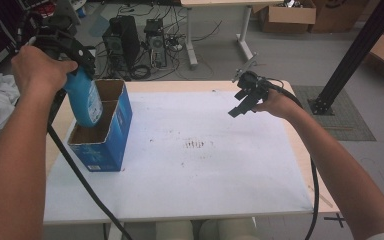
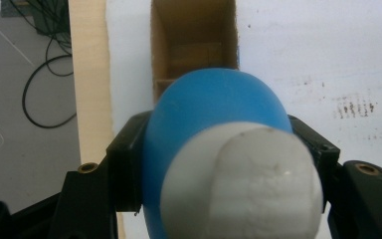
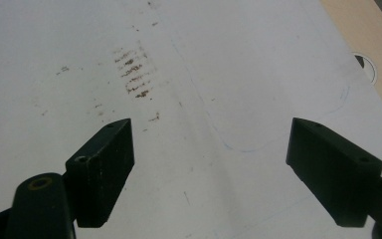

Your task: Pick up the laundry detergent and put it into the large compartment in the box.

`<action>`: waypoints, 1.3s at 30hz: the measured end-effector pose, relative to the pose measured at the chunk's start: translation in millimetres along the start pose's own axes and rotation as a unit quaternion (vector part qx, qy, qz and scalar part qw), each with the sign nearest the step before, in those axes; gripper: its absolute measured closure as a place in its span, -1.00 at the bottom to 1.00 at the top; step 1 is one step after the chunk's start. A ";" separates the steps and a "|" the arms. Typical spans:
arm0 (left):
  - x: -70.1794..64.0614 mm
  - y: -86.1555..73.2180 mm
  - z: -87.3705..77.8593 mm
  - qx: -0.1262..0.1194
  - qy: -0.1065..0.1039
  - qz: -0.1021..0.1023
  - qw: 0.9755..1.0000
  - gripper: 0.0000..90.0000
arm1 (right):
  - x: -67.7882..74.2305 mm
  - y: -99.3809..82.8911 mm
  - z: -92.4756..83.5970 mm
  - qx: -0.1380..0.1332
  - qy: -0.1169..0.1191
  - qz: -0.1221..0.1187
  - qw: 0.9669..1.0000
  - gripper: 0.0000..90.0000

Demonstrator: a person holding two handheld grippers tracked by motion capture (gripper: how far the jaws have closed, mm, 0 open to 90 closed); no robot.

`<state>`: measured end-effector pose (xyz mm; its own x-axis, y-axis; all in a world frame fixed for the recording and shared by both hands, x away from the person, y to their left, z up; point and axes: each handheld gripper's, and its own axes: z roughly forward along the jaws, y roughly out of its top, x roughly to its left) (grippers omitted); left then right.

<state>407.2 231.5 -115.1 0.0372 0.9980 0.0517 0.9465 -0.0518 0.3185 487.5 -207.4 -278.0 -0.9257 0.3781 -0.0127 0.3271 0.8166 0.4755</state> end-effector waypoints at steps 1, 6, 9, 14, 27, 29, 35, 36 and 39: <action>0.9 -0.4 3.3 0.003 -0.002 0.001 1.000 -0.16 | 0.0 -0.1 0.1 0.000 0.000 0.000 1.000 -0.58; 4.9 -4.0 21.4 0.012 -0.006 0.002 1.000 -0.16 | 0.6 -0.3 1.2 0.002 0.000 0.000 1.000 -0.58; 6.0 -6.8 31.1 0.016 -0.006 0.003 1.000 -0.16 | 0.5 -0.7 1.1 0.002 -0.001 0.004 1.000 -0.58; 6.9 -12.3 47.9 0.021 -0.009 0.006 1.000 -0.16 | 0.6 -1.1 1.1 0.004 -0.001 0.005 1.000 -0.58; 6.7 -26.2 90.9 0.019 -0.012 0.015 1.000 -0.16 | 1.5 -2.9 0.9 0.006 -0.002 0.006 1.000 -0.58; 7.1 -28.5 97.9 0.023 -0.013 0.015 1.000 -0.16 | 0.9 -3.6 1.1 0.006 -0.002 0.007 1.000 -0.58; 5.6 -34.4 117.2 0.022 -0.015 0.016 1.000 -0.16 | 1.7 -3.4 2.4 0.005 -0.001 0.007 1.000 -0.58; 5.5 -35.0 120.3 0.025 -0.016 0.014 0.999 -0.16 | 1.7 -3.4 2.4 0.005 -0.001 0.007 1.000 -0.58; 5.0 -36.6 128.4 0.028 -0.018 0.011 0.999 -0.16 | 1.3 -3.8 2.7 0.006 -0.001 0.008 1.000 -0.58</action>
<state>413.9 243.1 -248.1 0.0692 0.9973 0.0238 0.9616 -0.0730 0.2645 485.5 -208.9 -282.2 -0.9201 0.3916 -0.0072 0.3437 0.8161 0.4646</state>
